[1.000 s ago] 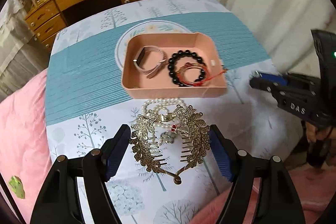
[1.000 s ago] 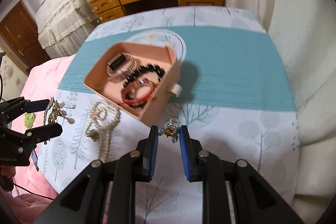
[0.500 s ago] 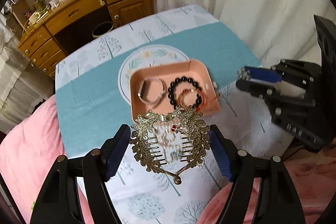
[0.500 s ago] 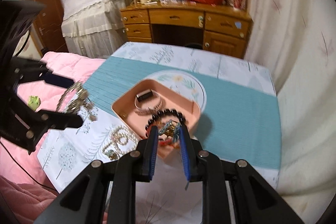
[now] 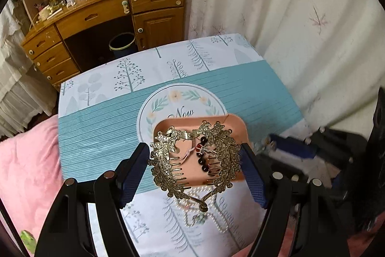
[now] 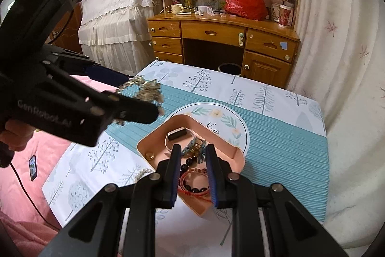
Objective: Organize jewelry
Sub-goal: 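Lower the brooch into the pink box and open the left tool while the right tool releases the charm there, then move the left tool to the green flower brooch while the right tool nears the pearl necklace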
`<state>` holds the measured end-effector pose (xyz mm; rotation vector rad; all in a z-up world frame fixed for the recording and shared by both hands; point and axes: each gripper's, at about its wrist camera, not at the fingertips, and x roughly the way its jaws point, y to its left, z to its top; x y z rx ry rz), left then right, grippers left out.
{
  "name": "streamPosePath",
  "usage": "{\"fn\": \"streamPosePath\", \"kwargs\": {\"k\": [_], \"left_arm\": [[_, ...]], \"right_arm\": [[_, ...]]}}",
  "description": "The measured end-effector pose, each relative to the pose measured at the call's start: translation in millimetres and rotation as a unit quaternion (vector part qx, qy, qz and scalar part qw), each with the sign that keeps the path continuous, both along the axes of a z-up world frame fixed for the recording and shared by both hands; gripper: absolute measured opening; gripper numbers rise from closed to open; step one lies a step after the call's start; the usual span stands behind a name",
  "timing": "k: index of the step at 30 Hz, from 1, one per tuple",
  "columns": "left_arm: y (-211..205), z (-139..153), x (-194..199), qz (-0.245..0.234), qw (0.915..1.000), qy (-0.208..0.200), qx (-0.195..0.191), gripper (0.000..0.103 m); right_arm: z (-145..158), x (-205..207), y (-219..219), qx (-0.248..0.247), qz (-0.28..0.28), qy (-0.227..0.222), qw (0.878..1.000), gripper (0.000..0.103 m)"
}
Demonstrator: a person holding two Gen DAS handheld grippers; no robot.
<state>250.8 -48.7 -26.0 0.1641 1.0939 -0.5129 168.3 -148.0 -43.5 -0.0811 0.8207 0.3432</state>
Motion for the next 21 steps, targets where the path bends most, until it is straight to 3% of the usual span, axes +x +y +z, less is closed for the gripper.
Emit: {"fn": "streamPosePath", "kwargs": {"k": [1, 3, 5, 14, 21], "left_arm": [[-1.1, -2.5, 4.4, 0.003, 1.0000, 0.004, -0.002, 0.074], [-1.4, -4.8, 8.6, 0.012, 0.9999, 0.008, 0.001, 0.082], [0.6, -4.0, 12.8, 0.021, 0.9997, 0.009, -0.001, 0.088], [24.5, -3.9, 12.6, 0.054, 0.9985, 0.007, 0.007, 0.090], [49.7, -16.4, -9.2, 0.086, 0.9960, 0.024, 0.003, 0.090]], "right_arm": [[-1.8, 2.2, 0.3, 0.001, -0.001, 0.004, 1.000, 0.023], [-9.0, 7.8, 1.8, -0.005, 0.002, 0.027, 1.000, 0.044], [-11.8, 8.1, 2.3, -0.009, -0.002, 0.033, 0.999, 0.044], [-15.0, 6.5, -1.4, 0.025, -0.008, 0.061, 0.998, 0.044], [-21.3, 3.8, -11.8, 0.092, -0.020, 0.107, 0.990, 0.044]]}}
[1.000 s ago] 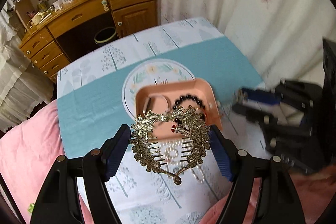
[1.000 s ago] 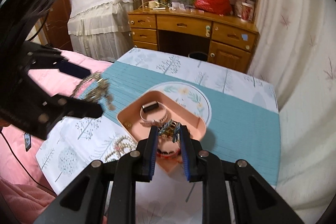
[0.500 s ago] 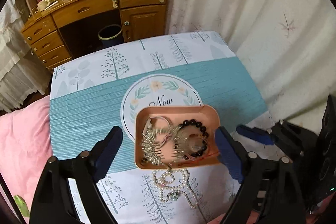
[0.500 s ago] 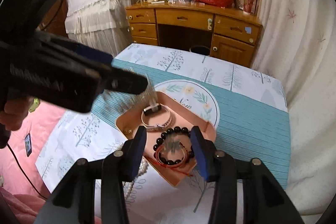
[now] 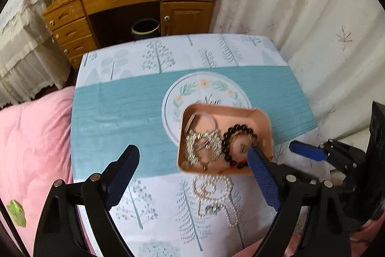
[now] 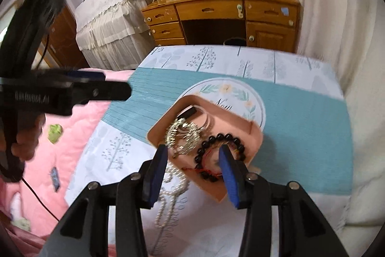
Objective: Organize jewelry
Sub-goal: 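Move the left tool to the green flower brooch while the right tool nears the pearl necklace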
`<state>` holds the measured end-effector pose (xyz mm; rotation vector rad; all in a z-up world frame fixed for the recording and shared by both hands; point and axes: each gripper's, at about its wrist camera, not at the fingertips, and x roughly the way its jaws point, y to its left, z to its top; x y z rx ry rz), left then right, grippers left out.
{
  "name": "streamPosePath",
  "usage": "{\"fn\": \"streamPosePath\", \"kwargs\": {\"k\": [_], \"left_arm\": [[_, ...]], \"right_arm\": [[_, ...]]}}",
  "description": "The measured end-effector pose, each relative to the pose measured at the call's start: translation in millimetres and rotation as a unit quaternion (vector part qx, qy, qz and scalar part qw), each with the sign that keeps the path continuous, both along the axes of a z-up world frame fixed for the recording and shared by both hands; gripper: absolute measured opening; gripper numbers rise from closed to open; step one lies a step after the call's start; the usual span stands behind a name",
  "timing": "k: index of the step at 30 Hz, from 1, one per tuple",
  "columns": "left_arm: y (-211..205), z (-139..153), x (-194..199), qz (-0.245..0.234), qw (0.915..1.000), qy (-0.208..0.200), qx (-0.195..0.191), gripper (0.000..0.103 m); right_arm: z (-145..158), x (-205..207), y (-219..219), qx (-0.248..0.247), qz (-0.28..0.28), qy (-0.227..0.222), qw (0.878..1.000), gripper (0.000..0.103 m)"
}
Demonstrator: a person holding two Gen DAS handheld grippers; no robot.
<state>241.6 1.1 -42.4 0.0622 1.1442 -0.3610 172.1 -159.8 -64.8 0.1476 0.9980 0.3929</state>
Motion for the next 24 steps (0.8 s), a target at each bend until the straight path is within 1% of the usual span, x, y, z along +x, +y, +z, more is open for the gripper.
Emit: {"fn": "streamPosePath", "kwargs": {"k": [4, 6, 10, 12, 15, 17, 20, 22, 23, 24], "left_arm": [[12.7, -16.0, -22.4, 0.016, 0.9997, 0.017, 0.009, 0.090], [18.2, -23.0, -34.2, 0.022, 0.9995, 0.020, 0.006, 0.090], [22.0, -36.8, -59.8, 0.018, 0.9998, 0.013, -0.001, 0.090], [21.5, -43.6, -71.5, 0.006, 0.9999, 0.006, -0.008, 0.090], [18.5, -56.2, -90.9, -0.025, 0.9995, -0.013, -0.015, 0.090], [15.3, -63.2, -101.6, -0.048, 0.9982, -0.034, -0.015, 0.088], [7.4, -74.0, -114.3, -0.079, 0.9946, -0.066, -0.012, 0.079], [0.6, -85.6, -120.2, -0.094, 0.9923, -0.080, -0.007, 0.068], [-2.6, -90.6, -121.0, -0.098, 0.9917, -0.083, -0.006, 0.066], [-5.3, -95.1, -121.8, -0.102, 0.9911, -0.085, -0.005, 0.059]], "right_arm": [[-10.1, -3.4, -5.2, 0.047, -0.012, 0.045, 0.998, 0.044], [-14.7, -6.5, -5.2, 0.055, -0.013, 0.060, 0.997, 0.044], [-26.0, -14.8, -3.0, 0.049, -0.013, 0.082, 0.995, 0.044], [-32.2, -21.5, 0.2, 0.037, -0.003, 0.086, 0.996, 0.044], [-42.7, -32.6, 6.6, 0.007, 0.021, 0.076, 0.997, 0.044], [-51.9, -42.5, 12.3, -0.009, 0.047, 0.057, 0.997, 0.044], [-70.9, -57.8, 21.1, -0.028, 0.094, 0.027, 0.995, 0.044], [-81.9, -63.9, 27.8, -0.048, 0.116, 0.019, 0.992, 0.044], [-89.7, -69.3, 32.7, -0.064, 0.133, 0.014, 0.989, 0.044], [-93.6, -72.2, 35.5, -0.073, 0.142, 0.010, 0.987, 0.044]]}}
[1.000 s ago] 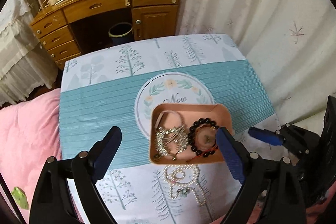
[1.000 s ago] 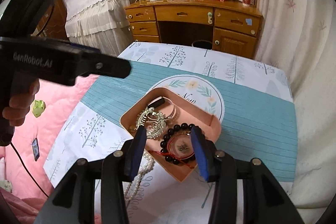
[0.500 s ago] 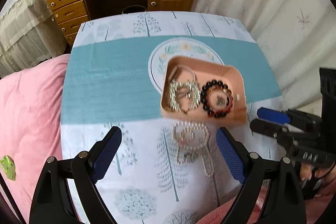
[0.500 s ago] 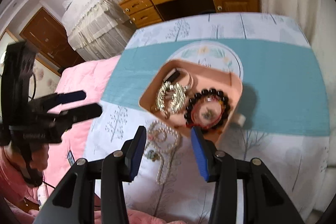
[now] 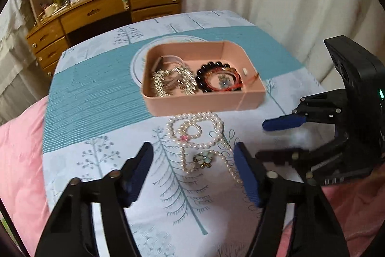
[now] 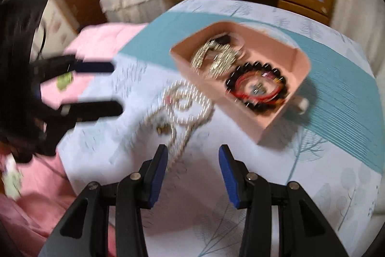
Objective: Organize jewelry
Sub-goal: 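Move the left tool to the green flower brooch while the right tool nears the pearl necklace, then close the left tool on the green flower brooch while the right tool grasps the pearl necklace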
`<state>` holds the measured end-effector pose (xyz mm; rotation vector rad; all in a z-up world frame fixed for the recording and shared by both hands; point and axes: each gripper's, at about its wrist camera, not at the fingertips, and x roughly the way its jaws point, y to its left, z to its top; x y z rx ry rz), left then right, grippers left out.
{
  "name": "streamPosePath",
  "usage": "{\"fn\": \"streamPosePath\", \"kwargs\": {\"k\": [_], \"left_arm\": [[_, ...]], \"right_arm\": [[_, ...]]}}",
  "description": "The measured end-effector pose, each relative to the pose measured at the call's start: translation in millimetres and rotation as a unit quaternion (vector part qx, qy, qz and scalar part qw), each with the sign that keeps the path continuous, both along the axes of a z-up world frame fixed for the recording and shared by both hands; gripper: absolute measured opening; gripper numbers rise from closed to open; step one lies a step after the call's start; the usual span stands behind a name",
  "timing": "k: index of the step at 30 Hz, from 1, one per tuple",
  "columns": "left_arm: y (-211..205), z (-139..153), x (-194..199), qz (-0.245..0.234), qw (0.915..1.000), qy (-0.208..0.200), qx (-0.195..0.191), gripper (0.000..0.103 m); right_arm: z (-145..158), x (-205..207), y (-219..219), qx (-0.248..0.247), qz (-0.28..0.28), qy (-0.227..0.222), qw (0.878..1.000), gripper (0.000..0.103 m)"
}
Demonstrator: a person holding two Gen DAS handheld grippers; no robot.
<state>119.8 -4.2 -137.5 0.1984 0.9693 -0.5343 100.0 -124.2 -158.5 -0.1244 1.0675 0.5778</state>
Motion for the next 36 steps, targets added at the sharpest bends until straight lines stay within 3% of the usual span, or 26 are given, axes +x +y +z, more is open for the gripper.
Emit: {"fn": "streamPosePath", "kwargs": {"k": [1, 4, 12, 15, 22, 36], "left_arm": [[-3.9, -7.9, -0.7, -0.005, 1.0000, -0.004, 0.002, 0.050], [-13.0, -27.5, 1.0, -0.019, 0.9997, 0.003, 0.016, 0.037], [-25.7, -52.0, 1.3, -0.052, 0.9982, 0.009, 0.028, 0.029], [-29.6, -56.7, 2.3, -0.060, 0.9974, 0.011, 0.038, 0.017], [-27.2, -53.8, 1.7, -0.067, 0.9972, 0.010, 0.029, 0.017], [10.0, -21.8, 3.3, -0.008, 0.9994, 0.031, 0.013, 0.017]], "right_arm": [[-4.4, -4.3, 3.6, -0.008, 0.013, -0.007, 1.000, 0.044], [-14.6, -16.2, 10.5, -0.023, 0.039, -0.021, 0.999, 0.044], [-20.5, -29.6, 20.2, -0.033, 0.046, -0.038, 0.998, 0.044], [-21.1, -29.8, 21.8, -0.032, 0.043, -0.039, 0.998, 0.044], [-22.4, -23.0, 26.3, -0.037, 0.034, -0.037, 0.998, 0.045], [-20.4, 2.6, 46.3, -0.050, -0.027, -0.018, 0.998, 0.045]]}}
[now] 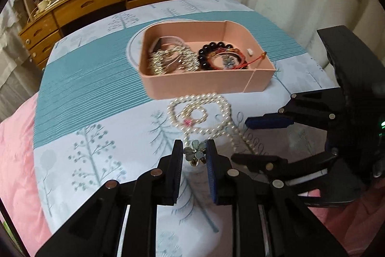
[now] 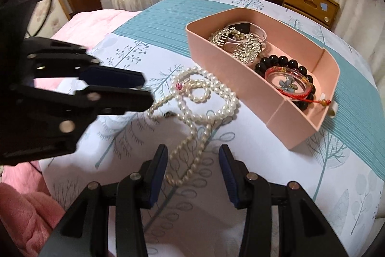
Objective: Organize jewelry
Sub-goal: 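Close the left tool on the green flower brooch while the right tool grasps the pearl necklace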
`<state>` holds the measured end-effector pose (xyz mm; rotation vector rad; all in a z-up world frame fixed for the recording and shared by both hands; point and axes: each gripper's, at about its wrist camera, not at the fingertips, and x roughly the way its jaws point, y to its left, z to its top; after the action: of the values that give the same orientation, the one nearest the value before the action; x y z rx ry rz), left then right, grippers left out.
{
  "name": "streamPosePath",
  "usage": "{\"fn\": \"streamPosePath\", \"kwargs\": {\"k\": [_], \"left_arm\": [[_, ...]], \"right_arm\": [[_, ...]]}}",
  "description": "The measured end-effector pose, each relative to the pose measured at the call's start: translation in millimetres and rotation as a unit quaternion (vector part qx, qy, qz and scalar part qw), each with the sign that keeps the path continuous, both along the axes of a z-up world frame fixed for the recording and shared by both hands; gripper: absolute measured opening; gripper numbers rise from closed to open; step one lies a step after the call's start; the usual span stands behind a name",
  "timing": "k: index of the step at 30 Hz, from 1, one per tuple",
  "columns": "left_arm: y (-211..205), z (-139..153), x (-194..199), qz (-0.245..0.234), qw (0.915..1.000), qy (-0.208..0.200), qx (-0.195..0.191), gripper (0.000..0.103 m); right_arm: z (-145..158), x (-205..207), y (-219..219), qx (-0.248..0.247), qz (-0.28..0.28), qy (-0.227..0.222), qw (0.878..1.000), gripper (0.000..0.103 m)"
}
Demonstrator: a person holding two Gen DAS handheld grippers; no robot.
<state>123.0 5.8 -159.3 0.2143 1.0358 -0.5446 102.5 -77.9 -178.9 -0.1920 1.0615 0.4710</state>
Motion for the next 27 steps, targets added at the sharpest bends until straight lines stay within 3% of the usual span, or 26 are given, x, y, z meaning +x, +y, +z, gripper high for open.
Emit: {"fn": "streamPosePath", "kwargs": {"k": [2, 4, 5, 13, 16, 23, 27], "left_arm": [[5.9, 2.2, -0.1, 0.007, 0.9999, 0.005, 0.009, 0.017], [12.0, 4.7, 0.2, 0.015, 0.9998, 0.012, 0.011, 0.017], [15.7, 6.2, 0.8, 0.020, 0.9996, 0.016, 0.010, 0.017], [37.4, 25.5, 4.6, 0.034, 0.9990, 0.028, 0.010, 0.017], [46.3, 36.5, 5.7, 0.033, 0.9991, 0.026, 0.007, 0.017], [61.4, 55.3, 4.4, 0.051, 0.9986, 0.010, 0.012, 0.017], [68.6, 62.4, -1.2, 0.076, 0.9970, 0.009, 0.005, 0.017]], "right_arm": [[-0.8, -0.7, 6.8, -0.023, -0.003, -0.005, 1.000, 0.042], [0.4, -0.4, 9.5, -0.033, -0.007, -0.003, 0.999, 0.012], [0.8, 2.0, 7.6, -0.026, -0.018, 0.008, 0.999, 0.010], [3.4, -1.7, 7.8, -0.021, -0.046, 0.075, 0.996, 0.008], [6.4, -7.6, 2.6, -0.006, -0.071, 0.101, 0.992, 0.000], [2.1, -21.3, -19.9, -0.004, -0.130, 0.139, 0.982, 0.000], [10.9, -24.1, -35.0, 0.055, -0.148, 0.133, 0.978, 0.000]]}}
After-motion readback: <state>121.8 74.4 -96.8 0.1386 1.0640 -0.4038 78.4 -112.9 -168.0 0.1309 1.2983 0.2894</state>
